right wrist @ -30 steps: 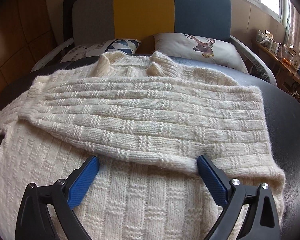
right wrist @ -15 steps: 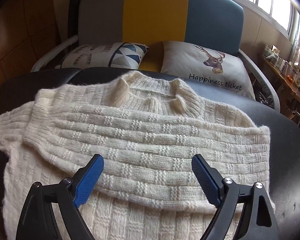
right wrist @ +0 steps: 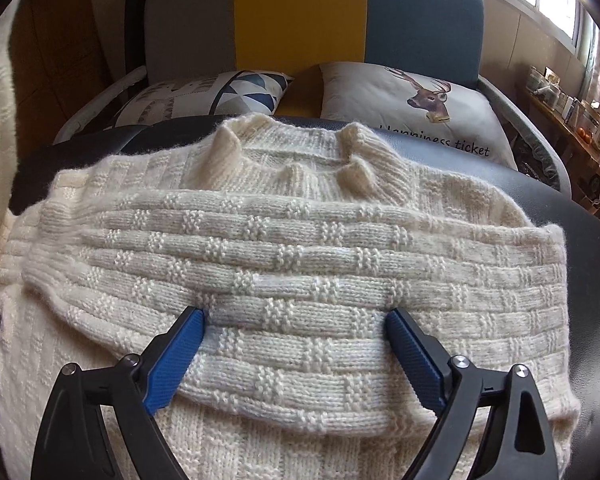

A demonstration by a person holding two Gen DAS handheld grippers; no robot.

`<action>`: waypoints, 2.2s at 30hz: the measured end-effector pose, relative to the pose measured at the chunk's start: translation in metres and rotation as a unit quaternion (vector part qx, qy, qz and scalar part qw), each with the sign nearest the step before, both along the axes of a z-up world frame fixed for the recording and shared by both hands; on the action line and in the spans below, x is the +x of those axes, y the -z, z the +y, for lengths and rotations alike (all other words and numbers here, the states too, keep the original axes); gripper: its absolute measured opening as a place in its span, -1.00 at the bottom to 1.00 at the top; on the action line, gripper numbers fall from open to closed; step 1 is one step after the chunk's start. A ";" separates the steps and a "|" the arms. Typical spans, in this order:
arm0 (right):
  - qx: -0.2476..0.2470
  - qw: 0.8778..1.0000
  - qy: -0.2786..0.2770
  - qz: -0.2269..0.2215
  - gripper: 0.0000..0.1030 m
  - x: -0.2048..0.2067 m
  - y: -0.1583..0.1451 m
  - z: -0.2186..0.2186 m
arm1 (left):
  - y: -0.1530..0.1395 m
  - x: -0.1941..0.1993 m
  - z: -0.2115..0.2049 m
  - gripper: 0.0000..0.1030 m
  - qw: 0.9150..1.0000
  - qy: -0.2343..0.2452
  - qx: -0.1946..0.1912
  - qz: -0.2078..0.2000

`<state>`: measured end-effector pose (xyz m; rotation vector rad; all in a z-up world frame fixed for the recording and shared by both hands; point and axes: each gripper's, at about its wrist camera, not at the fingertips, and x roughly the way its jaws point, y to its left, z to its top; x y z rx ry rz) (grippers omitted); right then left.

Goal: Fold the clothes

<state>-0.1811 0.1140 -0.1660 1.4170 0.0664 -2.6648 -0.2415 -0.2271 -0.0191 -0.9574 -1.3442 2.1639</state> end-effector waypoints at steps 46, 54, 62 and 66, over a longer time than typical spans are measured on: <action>-0.513 0.841 0.098 -0.140 -0.52 -0.008 0.039 0.005 | 0.179 0.166 -0.034 -0.24 0.975 -0.050 0.153 -0.153; -0.405 0.911 0.047 -0.066 -0.83 -0.029 -0.047 -0.027 | 0.179 0.166 -0.026 0.00 0.958 -0.082 0.236 -0.141; -0.355 0.934 -0.032 0.012 -0.83 -0.050 -0.154 -0.023 | 0.177 0.137 0.011 0.13 0.941 -0.100 0.291 -0.142; -0.325 0.944 -0.055 0.013 -0.83 -0.056 -0.177 -0.014 | 0.172 0.113 0.045 0.14 0.947 -0.089 0.267 -0.154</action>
